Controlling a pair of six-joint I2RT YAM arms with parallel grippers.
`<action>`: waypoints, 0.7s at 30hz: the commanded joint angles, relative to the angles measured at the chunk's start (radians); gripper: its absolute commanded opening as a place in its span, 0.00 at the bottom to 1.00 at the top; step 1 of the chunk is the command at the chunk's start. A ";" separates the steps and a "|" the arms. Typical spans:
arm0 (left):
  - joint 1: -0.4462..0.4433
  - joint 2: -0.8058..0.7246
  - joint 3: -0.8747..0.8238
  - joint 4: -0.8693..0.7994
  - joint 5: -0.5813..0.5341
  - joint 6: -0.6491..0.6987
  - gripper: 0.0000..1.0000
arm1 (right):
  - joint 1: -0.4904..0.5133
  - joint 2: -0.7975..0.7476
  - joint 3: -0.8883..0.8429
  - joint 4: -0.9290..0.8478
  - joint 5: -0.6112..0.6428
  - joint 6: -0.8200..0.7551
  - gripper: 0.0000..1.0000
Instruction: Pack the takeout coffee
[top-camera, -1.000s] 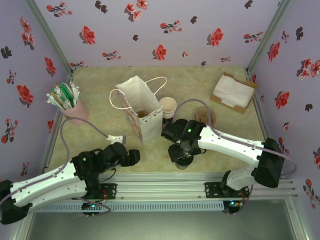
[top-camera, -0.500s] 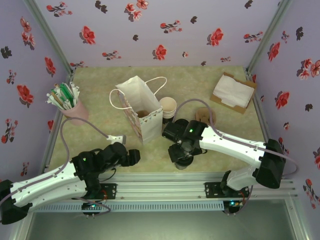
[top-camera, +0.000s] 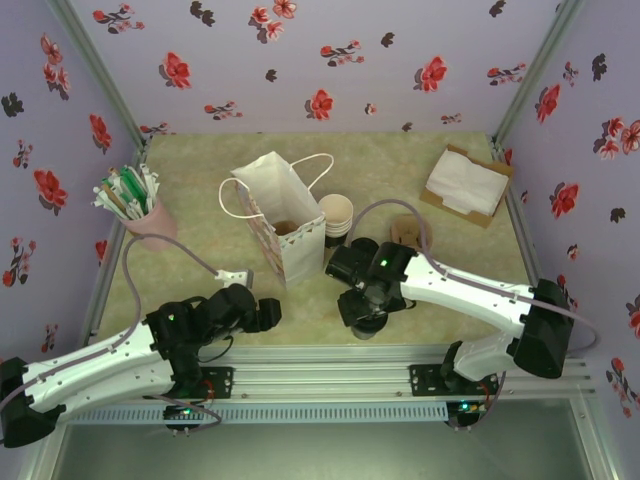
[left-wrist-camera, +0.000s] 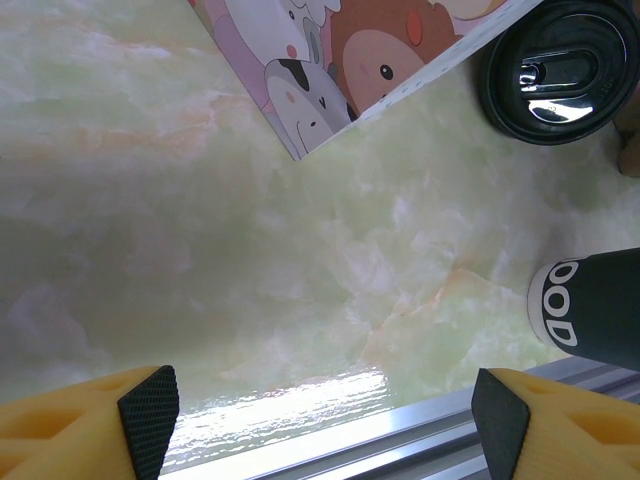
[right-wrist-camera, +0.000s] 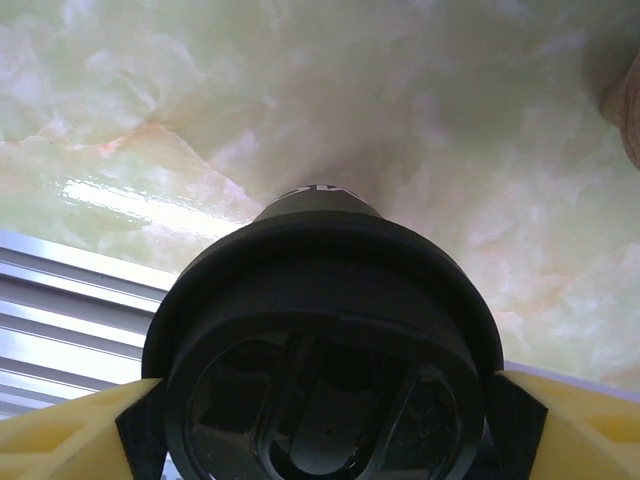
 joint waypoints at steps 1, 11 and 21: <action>0.009 0.007 0.030 0.008 -0.012 0.028 0.80 | 0.007 -0.026 -0.008 -0.021 -0.015 0.018 0.83; 0.008 0.010 0.033 0.010 -0.010 0.031 0.80 | 0.009 -0.026 -0.019 -0.029 -0.015 0.021 0.84; 0.009 0.008 0.033 0.012 -0.014 0.030 0.80 | 0.009 -0.018 -0.022 -0.027 -0.007 0.020 0.77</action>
